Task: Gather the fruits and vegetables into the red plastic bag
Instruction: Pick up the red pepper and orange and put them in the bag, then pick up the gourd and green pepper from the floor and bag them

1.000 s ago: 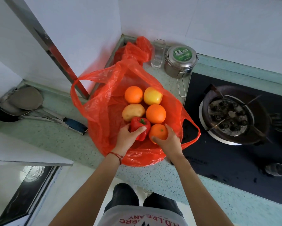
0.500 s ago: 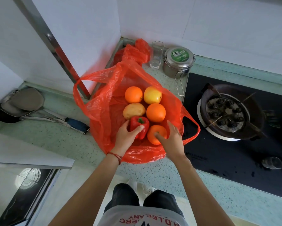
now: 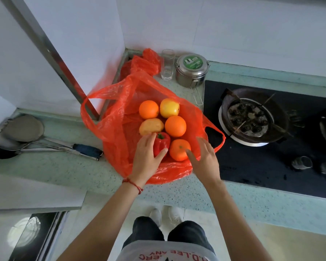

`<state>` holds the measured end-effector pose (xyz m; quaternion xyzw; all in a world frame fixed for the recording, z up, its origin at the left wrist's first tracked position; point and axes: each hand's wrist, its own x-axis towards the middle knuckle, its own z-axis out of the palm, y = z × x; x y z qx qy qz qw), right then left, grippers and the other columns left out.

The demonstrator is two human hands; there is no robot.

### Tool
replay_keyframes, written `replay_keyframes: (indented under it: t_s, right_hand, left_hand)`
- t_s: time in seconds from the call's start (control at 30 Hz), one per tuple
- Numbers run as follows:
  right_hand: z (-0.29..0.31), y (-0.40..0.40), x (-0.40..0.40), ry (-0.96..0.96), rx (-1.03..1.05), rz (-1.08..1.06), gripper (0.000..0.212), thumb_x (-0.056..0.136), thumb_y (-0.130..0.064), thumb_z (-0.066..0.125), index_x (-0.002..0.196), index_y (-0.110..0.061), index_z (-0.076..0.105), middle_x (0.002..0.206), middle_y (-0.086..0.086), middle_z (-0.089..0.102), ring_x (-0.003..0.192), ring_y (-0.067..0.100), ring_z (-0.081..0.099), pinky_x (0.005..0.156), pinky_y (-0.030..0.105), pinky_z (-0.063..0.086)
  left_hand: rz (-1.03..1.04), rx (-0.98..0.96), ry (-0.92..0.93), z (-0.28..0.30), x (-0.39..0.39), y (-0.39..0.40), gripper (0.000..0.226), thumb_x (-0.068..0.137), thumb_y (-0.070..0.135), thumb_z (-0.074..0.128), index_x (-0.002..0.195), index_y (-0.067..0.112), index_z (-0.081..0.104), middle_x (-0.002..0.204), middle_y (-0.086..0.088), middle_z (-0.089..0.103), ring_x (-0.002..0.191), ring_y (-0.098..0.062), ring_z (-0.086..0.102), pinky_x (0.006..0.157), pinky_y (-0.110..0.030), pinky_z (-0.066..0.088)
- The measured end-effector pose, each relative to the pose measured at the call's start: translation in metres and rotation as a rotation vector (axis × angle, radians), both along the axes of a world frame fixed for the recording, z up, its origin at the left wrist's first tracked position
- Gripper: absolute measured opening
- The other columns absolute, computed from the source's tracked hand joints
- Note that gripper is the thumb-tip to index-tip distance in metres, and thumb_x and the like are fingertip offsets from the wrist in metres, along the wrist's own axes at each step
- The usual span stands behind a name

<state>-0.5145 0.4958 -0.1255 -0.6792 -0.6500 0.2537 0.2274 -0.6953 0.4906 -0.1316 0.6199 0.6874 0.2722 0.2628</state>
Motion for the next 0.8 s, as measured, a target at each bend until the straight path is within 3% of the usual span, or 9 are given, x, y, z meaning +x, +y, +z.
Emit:
replay_keyframes:
  t_s: [0.13, 0.27, 0.37, 0.57, 0.7, 0.8]
  right_hand:
    - [-0.004, -0.015, 0.009, -0.204, 0.073, -0.010, 0.058, 0.089, -0.037, 0.054, 0.135, -0.006, 0.040, 0.144, 0.017, 0.039, 0.136, 0.032, 0.031, 0.103, 0.049, 0.040]
    - [-0.008, -0.034, 0.029, -0.254, 0.072, -0.091, 0.058, 0.088, -0.038, 0.054, 0.134, -0.004, 0.041, 0.143, 0.018, 0.041, 0.136, 0.034, 0.033, 0.106, 0.047, 0.034]
    - [-0.008, -0.047, 0.050, -0.292, 0.056, -0.159, 0.057, 0.088, -0.035, 0.055, 0.135, -0.006, 0.040, 0.145, 0.016, 0.039, 0.137, 0.031, 0.030, 0.107, 0.046, 0.033]
    - [-0.003, -0.083, 0.099, -0.303, 0.042, -0.324, 0.058, 0.090, -0.038, 0.051, 0.138, -0.008, 0.037, 0.148, 0.014, 0.035, 0.139, 0.029, 0.027, 0.109, 0.042, 0.031]
    - [0.002, -0.119, 0.136, -0.306, 0.013, -0.439, 0.059, 0.092, -0.039, 0.047, 0.140, -0.009, 0.032, 0.151, 0.012, 0.030, 0.141, 0.027, 0.023, 0.110, 0.043, 0.028]
    - [0.004, -0.153, 0.161, -0.305, 0.007, -0.539, 0.059, 0.091, -0.039, 0.048, 0.140, -0.009, 0.032, 0.150, 0.014, 0.031, 0.141, 0.029, 0.024, 0.111, 0.043, 0.026]
  left_hand:
    - [-0.154, 0.075, 0.209, -0.002, 0.004, -0.001, 0.068, 0.082, 0.052, 0.042, 0.129, 0.002, 0.046, 0.133, -0.022, 0.049, 0.127, -0.037, 0.042, 0.106, -0.046, 0.036]
    - [-0.282, 0.092, 0.339, -0.004, 0.013, 0.000, 0.065, 0.083, 0.050, 0.042, 0.125, 0.002, 0.050, 0.130, -0.023, 0.053, 0.124, -0.040, 0.046, 0.101, -0.050, 0.041]
    - [-0.369, 0.110, 0.390, -0.001, 0.026, 0.000, 0.064, 0.082, 0.050, 0.040, 0.125, 0.003, 0.050, 0.130, -0.021, 0.054, 0.124, -0.039, 0.047, 0.097, -0.055, 0.044]
    - [-0.520, 0.139, 0.433, 0.009, 0.072, 0.002, 0.064, 0.083, 0.050, 0.035, 0.127, 0.004, 0.049, 0.133, -0.019, 0.052, 0.125, -0.038, 0.045, 0.102, -0.055, 0.037]
    - [-0.633, 0.165, 0.425, 0.015, 0.117, -0.009, 0.059, 0.086, 0.045, 0.046, 0.129, 0.005, 0.046, 0.136, -0.019, 0.049, 0.128, -0.038, 0.041, 0.104, -0.053, 0.034]
    - [-0.744, 0.184, 0.439, 0.017, 0.154, -0.021, 0.062, 0.084, 0.048, 0.039, 0.126, 0.003, 0.050, 0.131, -0.020, 0.053, 0.124, -0.039, 0.046, 0.101, -0.054, 0.040]
